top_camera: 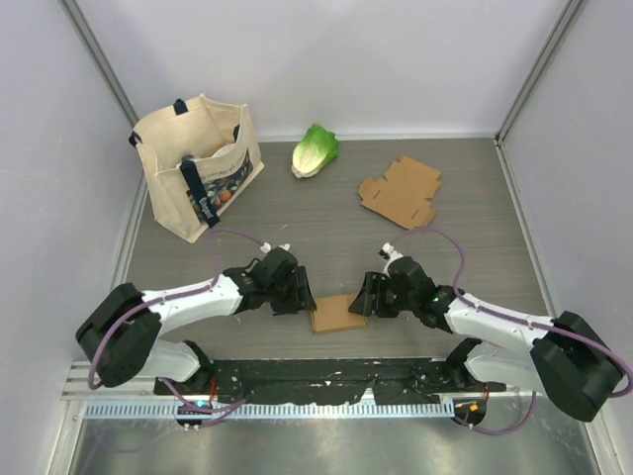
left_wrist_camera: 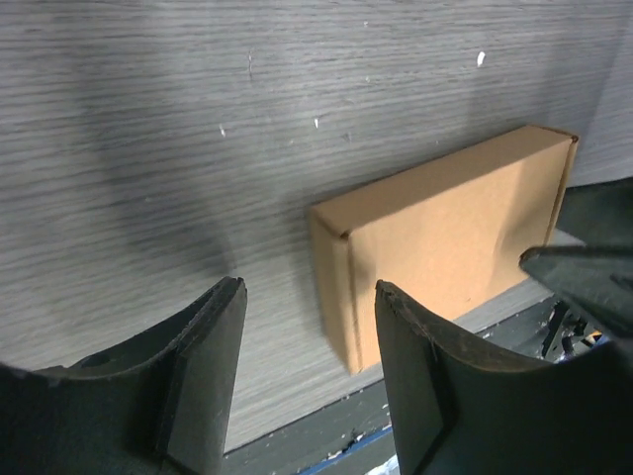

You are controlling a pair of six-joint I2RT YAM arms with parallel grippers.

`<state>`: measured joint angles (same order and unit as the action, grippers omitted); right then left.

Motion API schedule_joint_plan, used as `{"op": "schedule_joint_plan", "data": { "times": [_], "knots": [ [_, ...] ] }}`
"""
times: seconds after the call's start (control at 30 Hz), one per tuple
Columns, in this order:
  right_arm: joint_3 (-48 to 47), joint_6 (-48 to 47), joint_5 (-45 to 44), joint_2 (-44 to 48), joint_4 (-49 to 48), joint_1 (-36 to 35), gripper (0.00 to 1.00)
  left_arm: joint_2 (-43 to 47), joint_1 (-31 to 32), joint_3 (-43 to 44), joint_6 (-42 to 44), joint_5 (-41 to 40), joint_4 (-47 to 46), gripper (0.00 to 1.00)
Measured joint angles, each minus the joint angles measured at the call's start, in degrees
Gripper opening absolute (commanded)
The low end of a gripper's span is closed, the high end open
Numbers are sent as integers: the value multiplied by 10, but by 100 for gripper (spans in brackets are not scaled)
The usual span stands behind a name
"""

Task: Fold the paper box

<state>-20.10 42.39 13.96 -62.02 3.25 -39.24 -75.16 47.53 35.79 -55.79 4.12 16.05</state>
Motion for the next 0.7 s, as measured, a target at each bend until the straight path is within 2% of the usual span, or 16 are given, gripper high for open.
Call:
{"op": "schedule_joint_plan", "data": {
  "times": [0.1,0.23,0.3,0.33,0.37,0.4,0.6,0.7],
  "knots": [
    [-5,13,-23,-37,-51,-39,54,-36,0,0,-23,3,-30,58],
    [-56,48,-72,-147,-116,-94,53,-33,-28,-3,-38,-6,-33,56],
    [-107,61,-95,-215,-141,-104,53,-17,-83,-15,-39,-10,-26,55],
    [-222,68,-128,-336,-174,-115,53,9,-188,-26,-35,-18,-10,56],
    [-229,68,-130,-343,-177,-116,54,10,-194,-27,-34,-20,-9,56],
    [-256,64,-136,-370,-181,-116,54,17,-231,-27,-30,-21,-4,57],
    [-578,-6,-138,-609,-183,-115,54,69,-430,-21,-7,-20,13,57],
    [-679,-33,-122,-683,-186,-115,54,59,-479,-12,-5,-21,9,57]
  ]
}}
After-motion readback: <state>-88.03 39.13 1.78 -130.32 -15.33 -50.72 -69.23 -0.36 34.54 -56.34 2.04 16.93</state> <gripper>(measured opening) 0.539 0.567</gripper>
